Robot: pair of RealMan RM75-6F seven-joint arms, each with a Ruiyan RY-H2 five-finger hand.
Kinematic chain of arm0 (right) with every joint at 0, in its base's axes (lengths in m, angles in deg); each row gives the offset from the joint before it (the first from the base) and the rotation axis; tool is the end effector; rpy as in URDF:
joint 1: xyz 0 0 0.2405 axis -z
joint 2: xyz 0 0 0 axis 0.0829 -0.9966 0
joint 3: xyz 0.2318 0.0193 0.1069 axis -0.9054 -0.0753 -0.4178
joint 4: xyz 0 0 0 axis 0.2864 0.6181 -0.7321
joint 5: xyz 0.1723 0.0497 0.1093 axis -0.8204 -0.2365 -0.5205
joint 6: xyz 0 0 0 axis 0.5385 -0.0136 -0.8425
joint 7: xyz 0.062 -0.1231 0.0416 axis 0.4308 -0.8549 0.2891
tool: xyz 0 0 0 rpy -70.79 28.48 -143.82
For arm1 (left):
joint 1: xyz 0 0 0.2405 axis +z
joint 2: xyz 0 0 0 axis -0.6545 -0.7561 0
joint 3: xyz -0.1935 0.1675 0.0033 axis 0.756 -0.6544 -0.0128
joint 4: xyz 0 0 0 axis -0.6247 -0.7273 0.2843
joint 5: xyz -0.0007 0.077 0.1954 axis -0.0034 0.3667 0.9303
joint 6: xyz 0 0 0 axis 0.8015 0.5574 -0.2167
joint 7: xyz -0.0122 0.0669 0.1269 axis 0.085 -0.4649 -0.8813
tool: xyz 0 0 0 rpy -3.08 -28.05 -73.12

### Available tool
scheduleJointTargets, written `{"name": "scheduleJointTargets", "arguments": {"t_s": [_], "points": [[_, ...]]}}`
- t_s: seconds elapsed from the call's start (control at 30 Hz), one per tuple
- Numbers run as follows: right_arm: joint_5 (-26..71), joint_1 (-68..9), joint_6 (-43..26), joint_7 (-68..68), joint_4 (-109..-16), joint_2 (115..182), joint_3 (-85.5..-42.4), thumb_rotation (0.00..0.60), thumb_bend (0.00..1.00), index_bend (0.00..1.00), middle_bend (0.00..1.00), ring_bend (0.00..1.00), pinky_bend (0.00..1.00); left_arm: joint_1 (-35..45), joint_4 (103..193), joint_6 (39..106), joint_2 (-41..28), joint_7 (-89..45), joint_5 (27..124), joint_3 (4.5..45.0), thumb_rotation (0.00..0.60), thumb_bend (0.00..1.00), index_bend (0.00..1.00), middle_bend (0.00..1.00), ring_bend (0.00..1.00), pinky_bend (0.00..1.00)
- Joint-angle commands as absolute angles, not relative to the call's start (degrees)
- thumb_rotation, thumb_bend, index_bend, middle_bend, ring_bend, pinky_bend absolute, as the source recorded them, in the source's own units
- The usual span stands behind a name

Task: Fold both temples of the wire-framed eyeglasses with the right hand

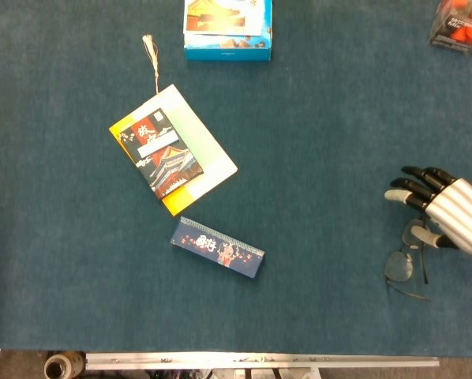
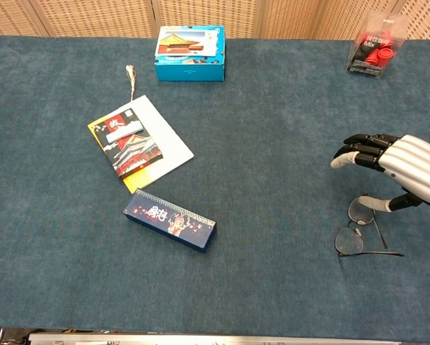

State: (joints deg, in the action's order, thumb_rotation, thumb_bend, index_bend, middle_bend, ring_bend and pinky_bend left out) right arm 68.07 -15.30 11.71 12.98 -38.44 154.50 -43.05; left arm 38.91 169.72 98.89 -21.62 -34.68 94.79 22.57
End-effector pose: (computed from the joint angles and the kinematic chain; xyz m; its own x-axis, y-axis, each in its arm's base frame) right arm -0.3121 -0.2164 0.0221 0.5508 -0.1515 0.8208 -0.6960 -0.6262 0.3514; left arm -0.3119 0.1739 0.1630 0.5108 -0.1008 0.8538 0.8557 0.1559 -0.4935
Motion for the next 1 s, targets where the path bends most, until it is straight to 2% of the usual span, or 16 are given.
{"name": "scheduleJointTargets", "arguments": {"t_s": [0.03,1.0], "points": [[68.03,-15.25,11.58,13.18,-38.05,154.76,-42.82,0.600,0.22,0.29,0.27,0.15,0.27,38.92,169.79,98.95,-21.64,-34.69,94.86,22.56,0.600,0.49,0.57,0.51,0.43,0.52],[67.02,-15.06,9.37,15.06,-33.47,157.03,-40.99,0.600,0.22,0.29,0.27,0.15,0.27,39.22,170.09,99.27,-21.89,-34.65,94.85,22.69,0.600,0.49,0.57,0.51,0.43,0.52]]}}
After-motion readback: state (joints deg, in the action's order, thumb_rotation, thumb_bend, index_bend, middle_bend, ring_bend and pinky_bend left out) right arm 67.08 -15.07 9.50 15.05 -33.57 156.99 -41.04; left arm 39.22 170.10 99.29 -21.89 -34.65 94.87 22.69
